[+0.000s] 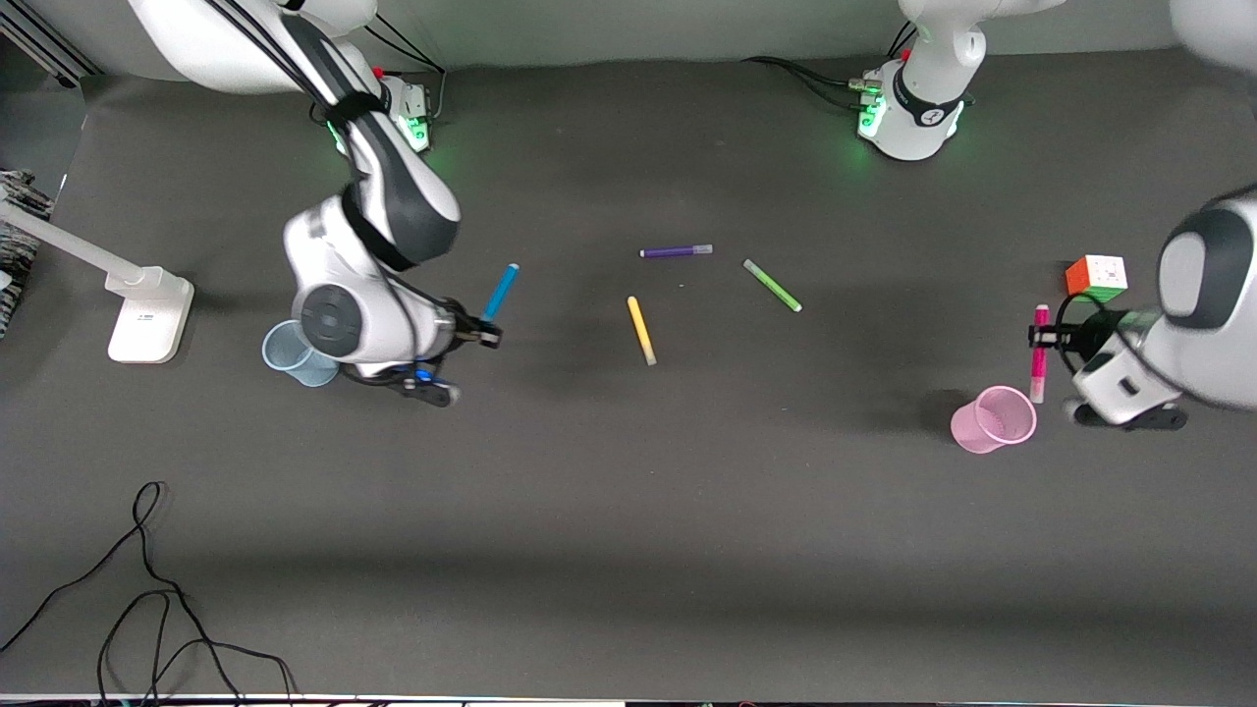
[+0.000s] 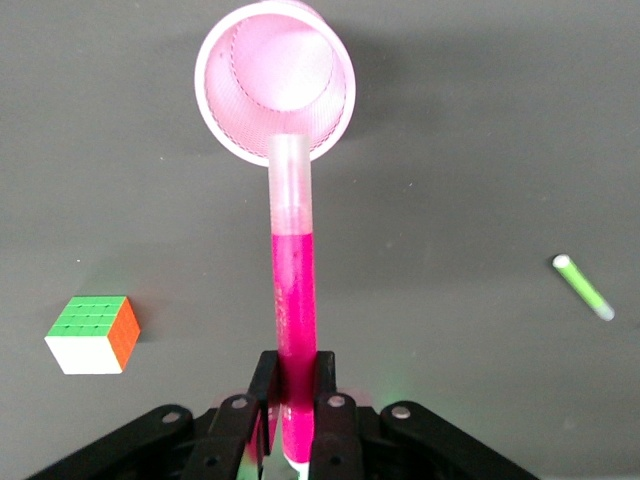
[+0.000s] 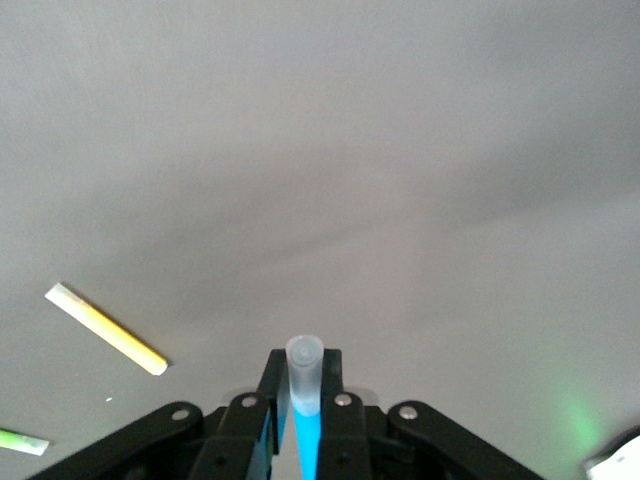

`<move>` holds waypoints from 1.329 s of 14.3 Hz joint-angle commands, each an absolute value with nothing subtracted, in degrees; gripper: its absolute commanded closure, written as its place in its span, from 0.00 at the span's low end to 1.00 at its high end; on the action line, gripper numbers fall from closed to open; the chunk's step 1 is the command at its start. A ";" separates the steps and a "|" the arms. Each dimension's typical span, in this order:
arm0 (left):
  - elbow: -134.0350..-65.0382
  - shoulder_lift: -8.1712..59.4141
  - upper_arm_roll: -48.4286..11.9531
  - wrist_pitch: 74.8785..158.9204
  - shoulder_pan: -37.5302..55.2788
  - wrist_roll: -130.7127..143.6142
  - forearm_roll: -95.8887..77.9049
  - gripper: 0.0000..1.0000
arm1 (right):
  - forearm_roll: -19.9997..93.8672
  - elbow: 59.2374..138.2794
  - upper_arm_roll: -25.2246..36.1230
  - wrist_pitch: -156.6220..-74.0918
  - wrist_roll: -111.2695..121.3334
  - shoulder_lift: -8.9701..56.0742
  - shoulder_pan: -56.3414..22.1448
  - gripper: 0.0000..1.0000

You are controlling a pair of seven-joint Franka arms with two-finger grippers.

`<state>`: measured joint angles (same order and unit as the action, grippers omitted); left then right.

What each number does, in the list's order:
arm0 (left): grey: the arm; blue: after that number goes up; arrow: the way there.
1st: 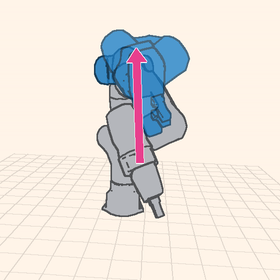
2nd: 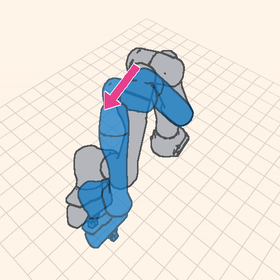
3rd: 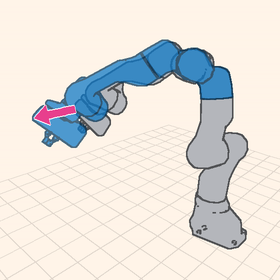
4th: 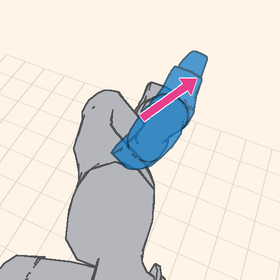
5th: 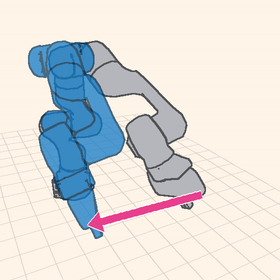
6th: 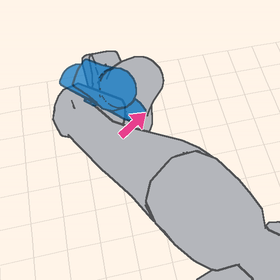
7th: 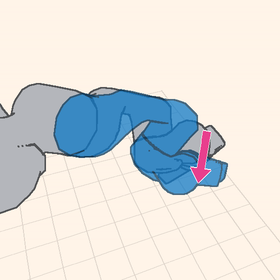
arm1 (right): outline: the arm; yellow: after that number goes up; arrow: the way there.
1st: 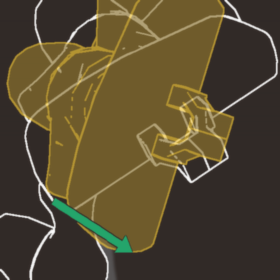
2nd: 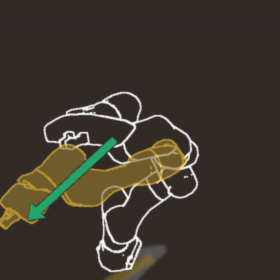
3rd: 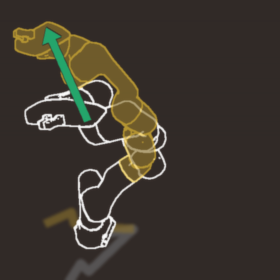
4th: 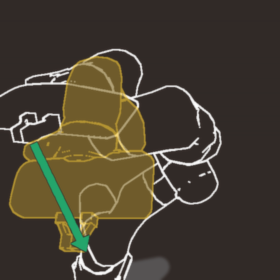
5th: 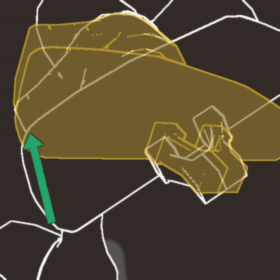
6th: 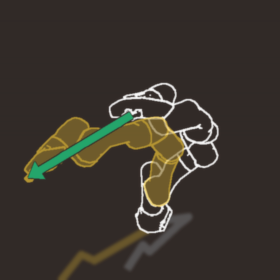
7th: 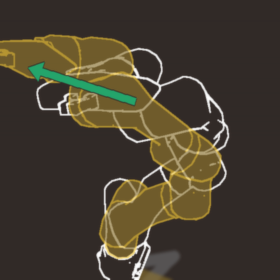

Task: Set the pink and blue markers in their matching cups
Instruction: 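Carry the blue marker over the blue cup while the left gripper reaches the pink cup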

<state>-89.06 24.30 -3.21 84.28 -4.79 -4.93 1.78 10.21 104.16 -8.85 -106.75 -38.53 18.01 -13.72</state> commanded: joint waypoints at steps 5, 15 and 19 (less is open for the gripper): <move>-74.27 40.42 -2.90 78.40 -3.87 -5.80 4.30 1.00 | -1.39 105.82 -4.57 -105.74 -29.98 9.67 -14.15 1.00; -74.27 42.72 -2.81 80.34 -3.87 -5.54 4.92 0.00 | -3.78 105.47 4.91 -105.90 -10.66 4.92 -14.15 1.00; -75.49 35.10 -2.72 79.98 -4.66 -5.10 4.57 0.00 | -4.83 106.52 8.78 -109.42 -2.92 4.75 -14.15 1.00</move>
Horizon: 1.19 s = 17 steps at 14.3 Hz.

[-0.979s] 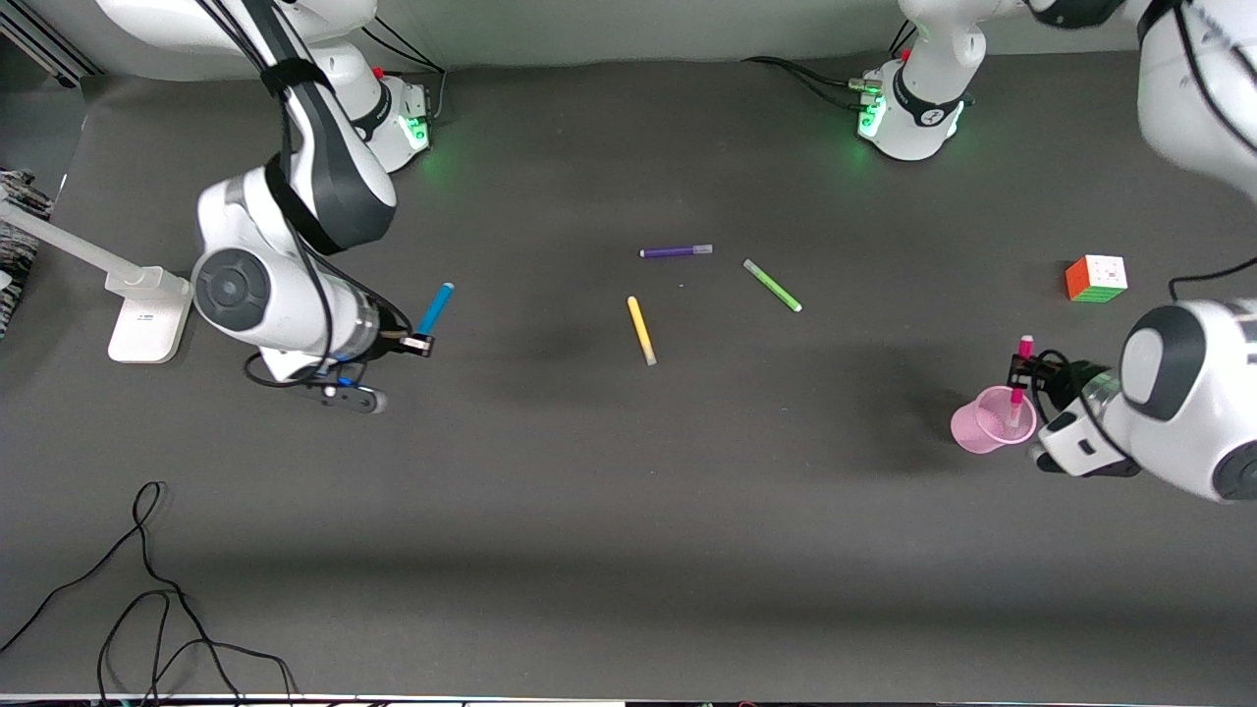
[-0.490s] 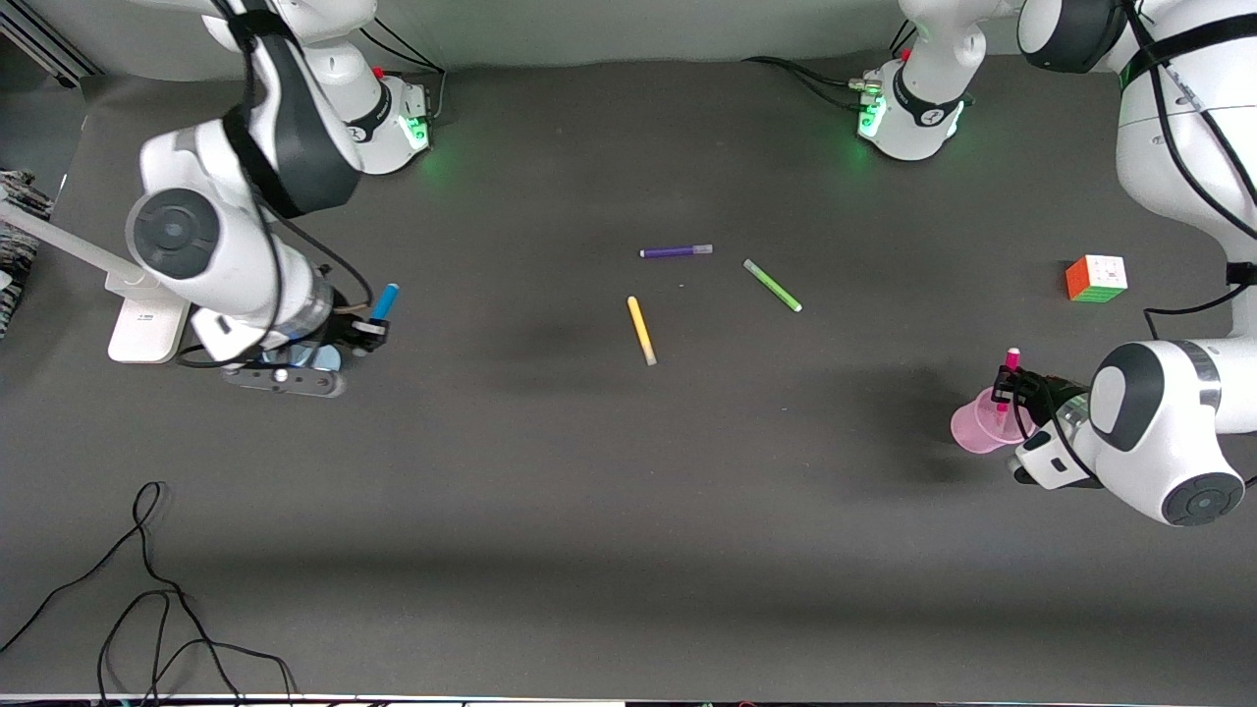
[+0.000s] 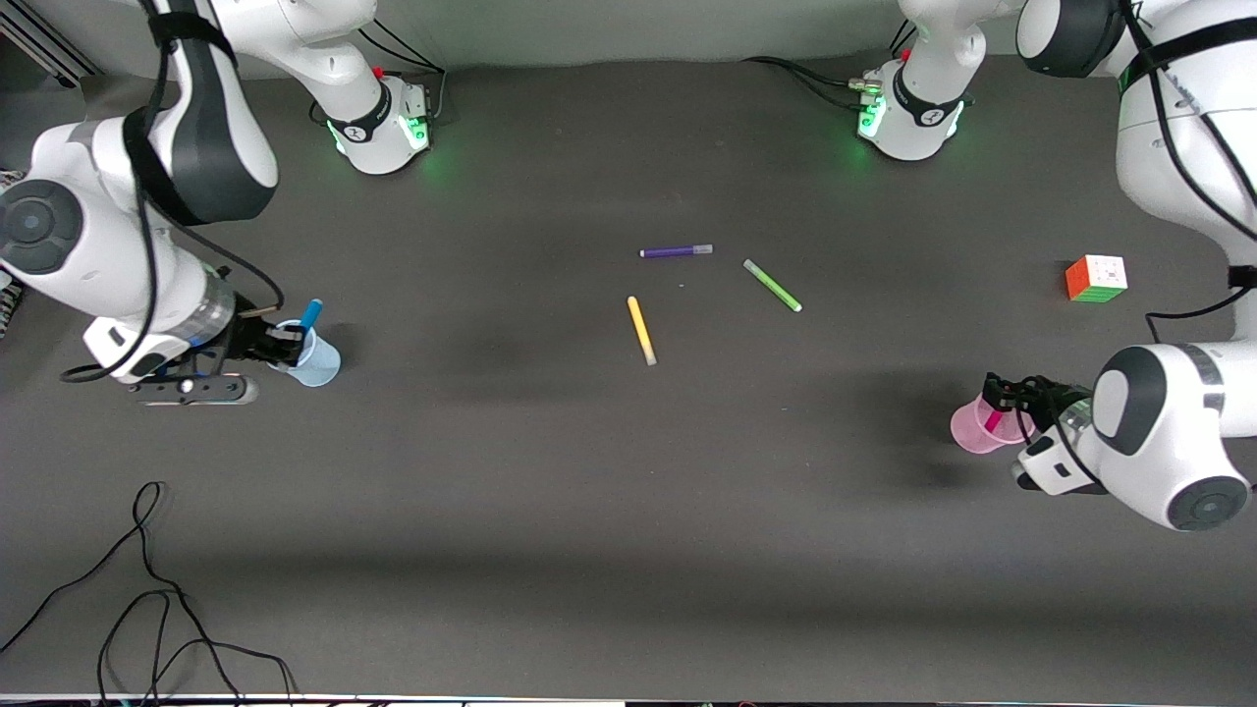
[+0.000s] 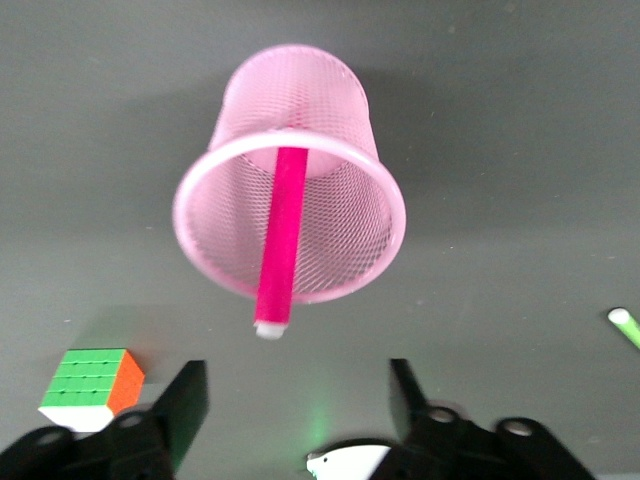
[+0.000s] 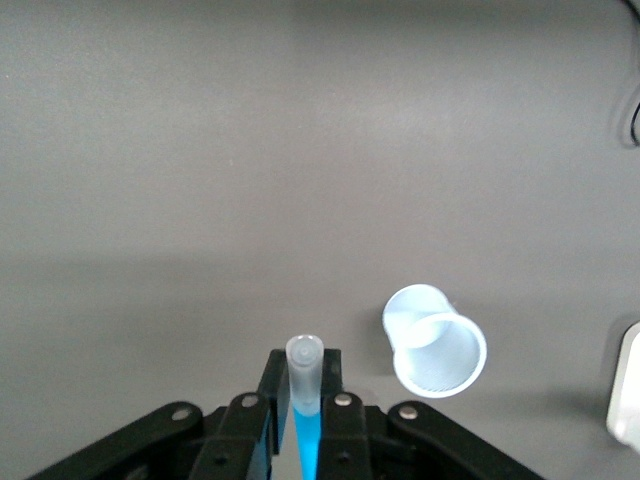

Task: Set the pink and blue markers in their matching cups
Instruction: 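Carry the blue marker over the blue cup while the left gripper reaches the pink cup, then drop the blue marker into the blue cup while the left gripper releases the pink marker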

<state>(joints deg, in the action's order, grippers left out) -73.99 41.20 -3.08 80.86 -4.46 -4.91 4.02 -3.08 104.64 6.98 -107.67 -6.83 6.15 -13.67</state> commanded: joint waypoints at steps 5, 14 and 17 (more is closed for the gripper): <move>-83.30 19.81 -2.72 82.52 -4.57 -5.54 4.66 0.00 | -5.71 120.11 15.46 -124.51 6.32 0.45 -14.24 1.00; -97.75 0.26 -2.46 94.22 -1.33 -5.19 3.78 0.00 | -5.71 141.14 18.54 -151.16 8.53 -2.81 -14.33 1.00; -93.35 0.44 -2.02 89.49 -0.09 -3.26 1.41 0.00 | -5.71 144.39 19.42 -156.43 8.53 -2.46 -14.33 1.00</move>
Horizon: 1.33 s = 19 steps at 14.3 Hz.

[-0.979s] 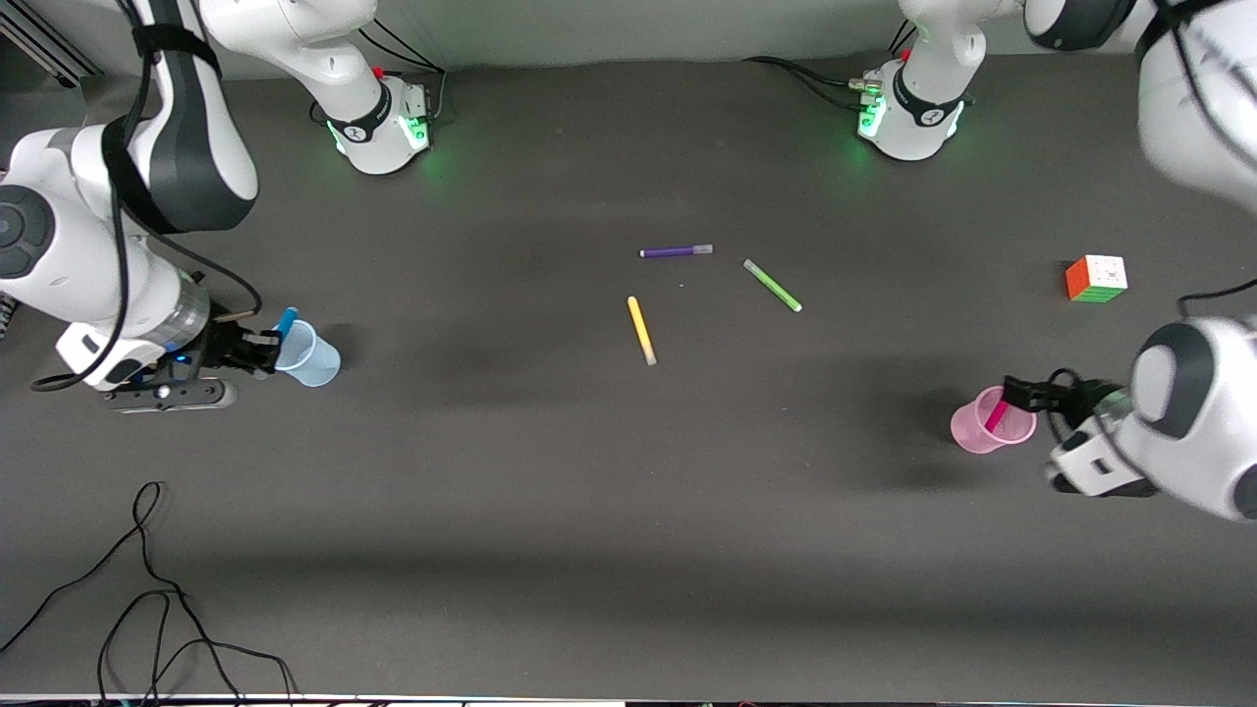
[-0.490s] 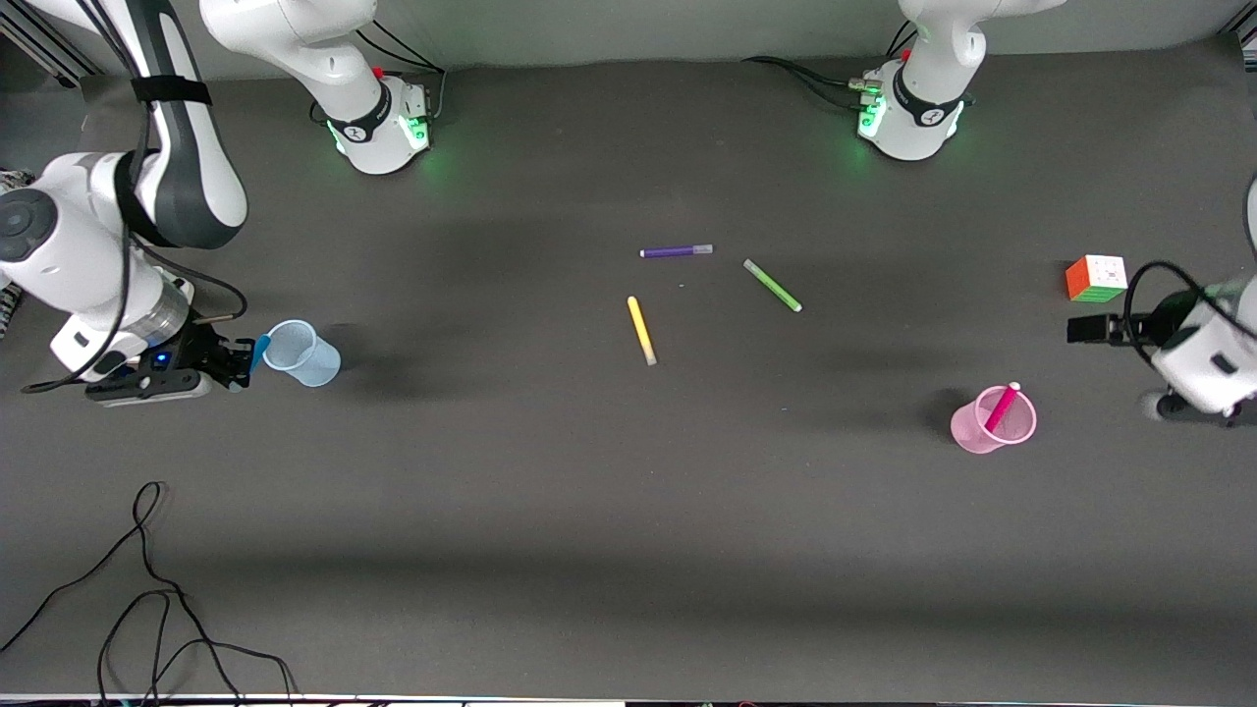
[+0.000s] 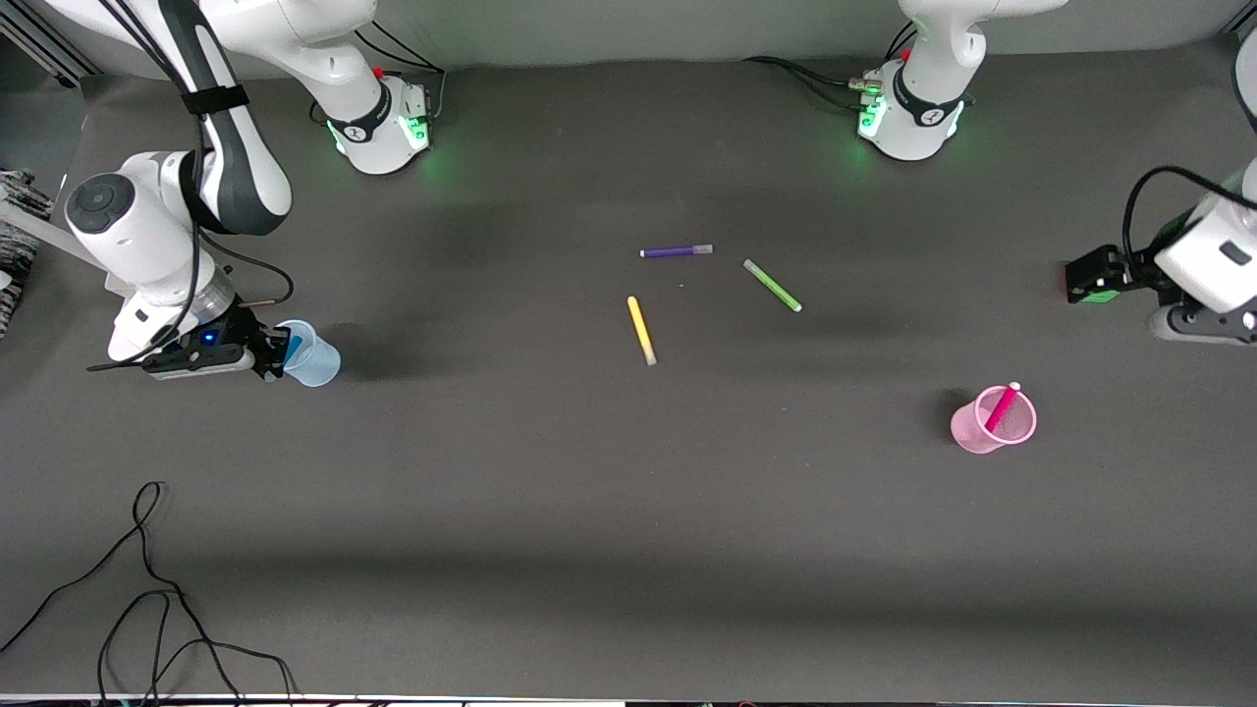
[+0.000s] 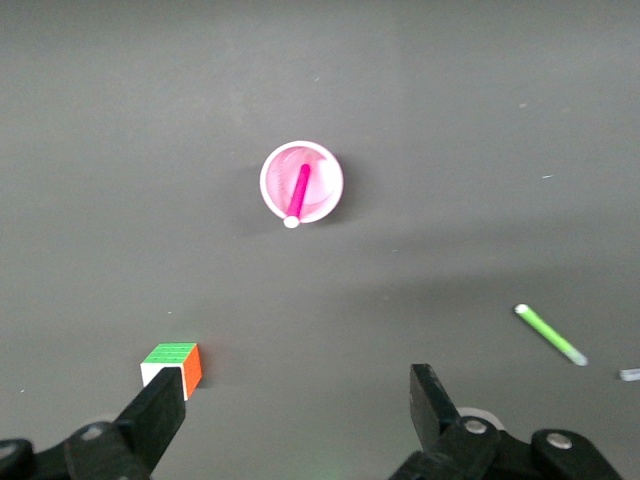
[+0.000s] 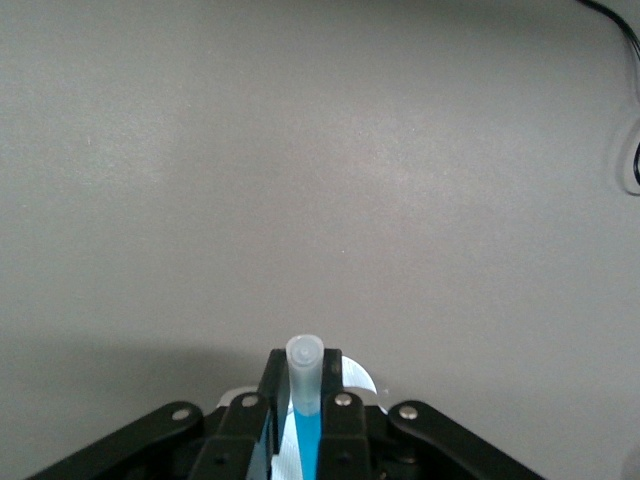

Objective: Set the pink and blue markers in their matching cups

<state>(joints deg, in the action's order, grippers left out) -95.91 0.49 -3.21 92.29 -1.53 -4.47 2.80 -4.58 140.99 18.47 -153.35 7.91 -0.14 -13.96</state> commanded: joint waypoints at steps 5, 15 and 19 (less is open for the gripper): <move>-92.90 0.35 -2.55 86.23 0.09 -1.41 0.62 0.00 | -5.71 145.02 19.86 -156.01 8.35 -2.81 -14.24 0.72; -92.81 0.26 -2.46 85.87 -0.18 -2.02 -0.09 0.00 | -5.36 139.58 19.60 -143.99 7.91 -5.53 -14.24 0.00; -92.81 0.26 -2.46 86.22 -0.09 -1.58 -1.23 0.00 | -4.49 129.67 16.10 -129.41 7.47 -6.77 -14.24 0.00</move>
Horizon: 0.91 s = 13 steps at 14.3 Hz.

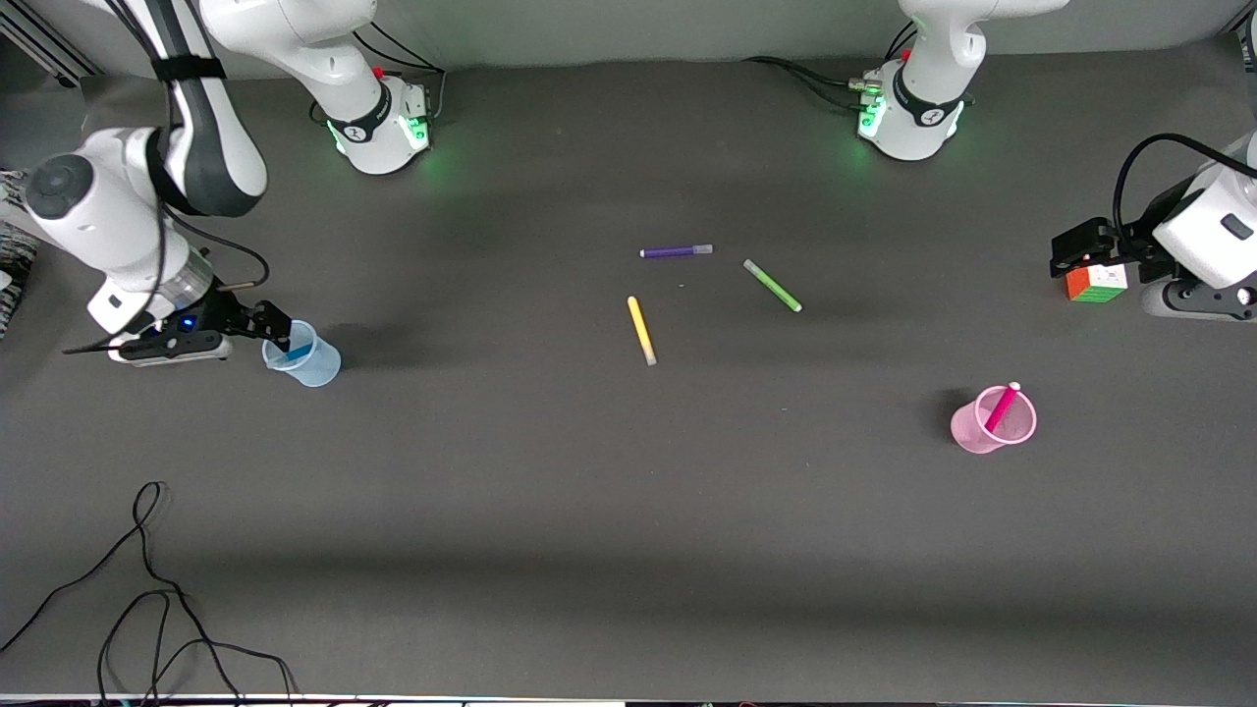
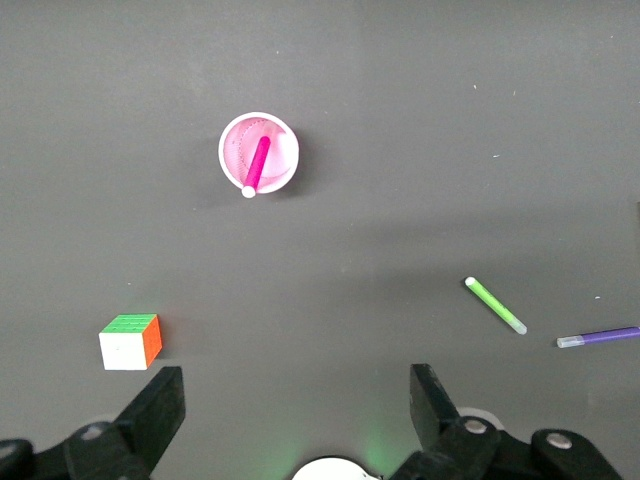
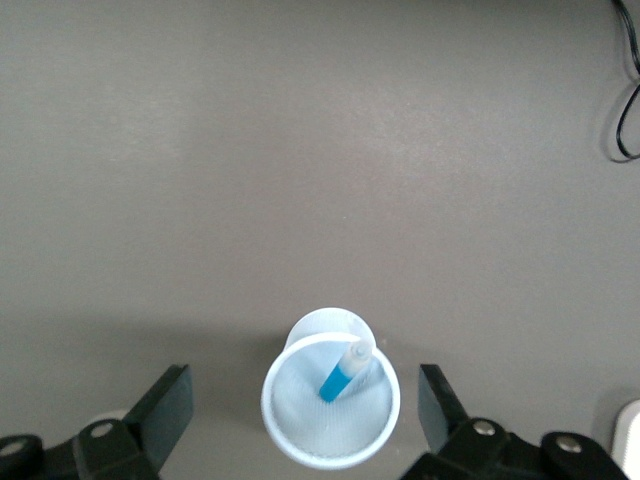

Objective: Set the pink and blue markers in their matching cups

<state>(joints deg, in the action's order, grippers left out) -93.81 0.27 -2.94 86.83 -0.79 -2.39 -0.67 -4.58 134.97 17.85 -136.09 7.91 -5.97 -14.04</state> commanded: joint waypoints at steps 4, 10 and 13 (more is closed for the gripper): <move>-92.90 0.26 -2.55 87.71 0.09 -1.76 0.43 0.00 | -3.08 115.17 10.65 -112.37 -0.14 -6.51 -14.15 0.00; -93.08 0.26 -2.64 88.51 0.09 -1.76 1.67 0.00 | 0.94 96.71 8.96 -92.58 -2.37 -6.59 -13.54 0.00; -92.99 0.26 -2.64 88.07 0.09 -1.76 1.06 0.00 | 5.19 96.76 9.67 -90.26 -2.72 -7.73 -12.31 0.00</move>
